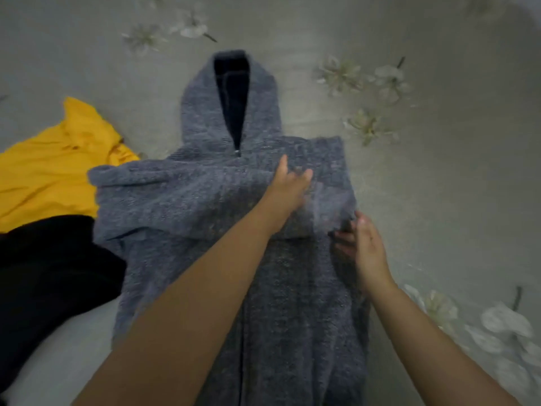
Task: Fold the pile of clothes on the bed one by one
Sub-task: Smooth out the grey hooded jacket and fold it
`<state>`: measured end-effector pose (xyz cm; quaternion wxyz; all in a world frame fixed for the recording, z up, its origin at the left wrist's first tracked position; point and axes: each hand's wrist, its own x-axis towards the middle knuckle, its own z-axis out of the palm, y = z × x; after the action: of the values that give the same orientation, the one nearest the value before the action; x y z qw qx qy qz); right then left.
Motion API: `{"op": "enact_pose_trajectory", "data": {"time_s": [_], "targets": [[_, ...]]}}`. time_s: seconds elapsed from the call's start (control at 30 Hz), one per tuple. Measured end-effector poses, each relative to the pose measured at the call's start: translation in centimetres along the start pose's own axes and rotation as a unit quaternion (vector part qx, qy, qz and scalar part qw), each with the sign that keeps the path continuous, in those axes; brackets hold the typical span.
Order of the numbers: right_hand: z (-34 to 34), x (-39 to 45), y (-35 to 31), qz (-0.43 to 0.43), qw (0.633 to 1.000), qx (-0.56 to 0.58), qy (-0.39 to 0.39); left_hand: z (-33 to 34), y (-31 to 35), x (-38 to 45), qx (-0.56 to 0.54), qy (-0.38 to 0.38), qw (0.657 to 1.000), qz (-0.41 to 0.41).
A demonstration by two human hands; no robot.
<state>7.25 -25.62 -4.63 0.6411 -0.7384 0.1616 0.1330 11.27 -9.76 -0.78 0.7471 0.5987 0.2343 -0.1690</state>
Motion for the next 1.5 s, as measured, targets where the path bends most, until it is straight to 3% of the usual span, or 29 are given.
{"op": "enact_pose_trajectory", "data": {"time_s": [0.07,0.1,0.17,0.23,0.27,0.3,0.37,0.47,0.5,0.57,0.63,0.67,0.73,0.8,0.87,0.93,1.0,1.07,1.13,1.2,1.27,1.3,1.33,1.4,1.47,1.5], "targets": [[-1.0,1.2,0.2,0.010,1.000,-0.018,0.009,-0.3,-1.8,0.3,0.180,0.036,0.981,0.056],[-1.1,1.7,0.2,-0.007,0.998,-0.066,0.007,-1.3,-2.7,0.1,0.300,0.061,0.947,0.097],[-0.7,2.5,0.3,-0.055,0.986,-0.158,-0.010,-4.3,-4.3,-0.6,0.519,0.106,0.837,0.137],[0.5,3.2,0.5,-0.077,0.969,-0.231,-0.039,-7.2,-5.5,-1.7,0.658,0.137,0.730,0.124],[1.3,3.5,0.5,-0.068,0.959,-0.271,-0.049,-8.5,-6.1,-2.4,0.695,0.146,0.695,0.116],[1.9,3.7,0.2,-0.068,0.951,-0.296,-0.051,-9.6,-6.5,-3.1,0.708,0.156,0.680,0.109],[2.5,4.0,-1.2,-0.159,0.941,-0.296,-0.024,-11.5,-7.1,-4.5,0.702,0.176,0.683,0.099],[0.9,5.4,-4.0,-0.336,0.883,-0.322,0.055,-13.4,-7.0,-5.5,0.691,0.209,0.687,0.080],[-0.1,6.4,-4.6,-0.341,0.874,-0.340,0.064,-13.9,-6.9,-5.5,0.686,0.223,0.688,0.079],[-1.7,8.7,-5.1,-0.242,0.884,-0.396,0.049,-14.7,-6.8,-5.6,0.679,0.239,0.692,0.059],[-2.2,9.5,-4.4,-0.132,0.829,-0.543,0.018,-15.8,-7.0,-5.6,0.693,0.216,0.687,-0.003],[-2.0,9.2,-3.9,-0.116,0.807,-0.580,0.002,-16.4,-7.2,-5.7,0.713,0.193,0.673,-0.039],[-0.5,7.8,-3.2,-0.169,0.796,-0.581,-0.013,-17.4,-7.7,-6.0,0.738,0.168,0.650,-0.071],[1.5,6.4,-2.3,-0.277,0.769,-0.572,-0.070,-18.6,-8.3,-6.5,0.746,0.185,0.639,-0.046],[3.3,5.6,-1.2,-0.324,0.700,-0.614,-0.168,-20.1,-8.5,-7.0,0.751,0.198,0.630,-0.006],[4.8,5.5,-0.5,-0.313,0.652,-0.658,-0.208,-22.1,-8.4,-7.3,0.761,0.186,0.621,0.019],[6.0,5.0,-0.8,-0.324,0.644,-0.663,-0.203,-24.0,-8.0,-7.2,0.776,0.154,0.611,0.027],[6.5,4.5,-1.3,-0.392,0.673,-0.605,-0.163,-25.5,-7.7,-7.5,0.801,0.108,0.587,0.047],[6.6,3.7,-1.4,-0.425,0.678,-0.581,-0.153,-27.1,-7.2,-8.1,0.789,0.072,0.606,0.072],[7.0,2.6,-1.4,-0.393,0.670,-0.605,-0.176,-28.5,-6.9,-9.1,0.779,0.040,0.622,0.064],[7.7,1.7,-1.5,-0.312,0.670,-0.644,-0.200,-29.3,-6.9,-9.9,0.801,-0.021,0.598,0.018],[8.2,1.4,-1.5,-0.281,0.655,-0.671,-0.203,-29.6,-6.9,-10.0,0.794,-0.048,0.606,0.010],[8.9,1.1,-1.8,-0.260,0.641,-0.695,-0.197,-29.8,-6.5,-10.1,0.767,-0.051,0.638,0.033],[10.8,0.8,-2.8,-0.249,0.649,-0.697,-0.175,-30.2,-4.5,-10.0,0.685,-0.003,0.714,0.147],[13.2,1.1,-4.0,-0.304,0.690,-0.641,-0.141,-31.2,-2.5,-8.4,0.650,0.116,0.704,0.262],[14.4,1.5,-4.4,-0.335,0.707,-0.612,-0.117,-31.6,-1.3,-7.4,0.638,0.159,0.703,0.271]]}}
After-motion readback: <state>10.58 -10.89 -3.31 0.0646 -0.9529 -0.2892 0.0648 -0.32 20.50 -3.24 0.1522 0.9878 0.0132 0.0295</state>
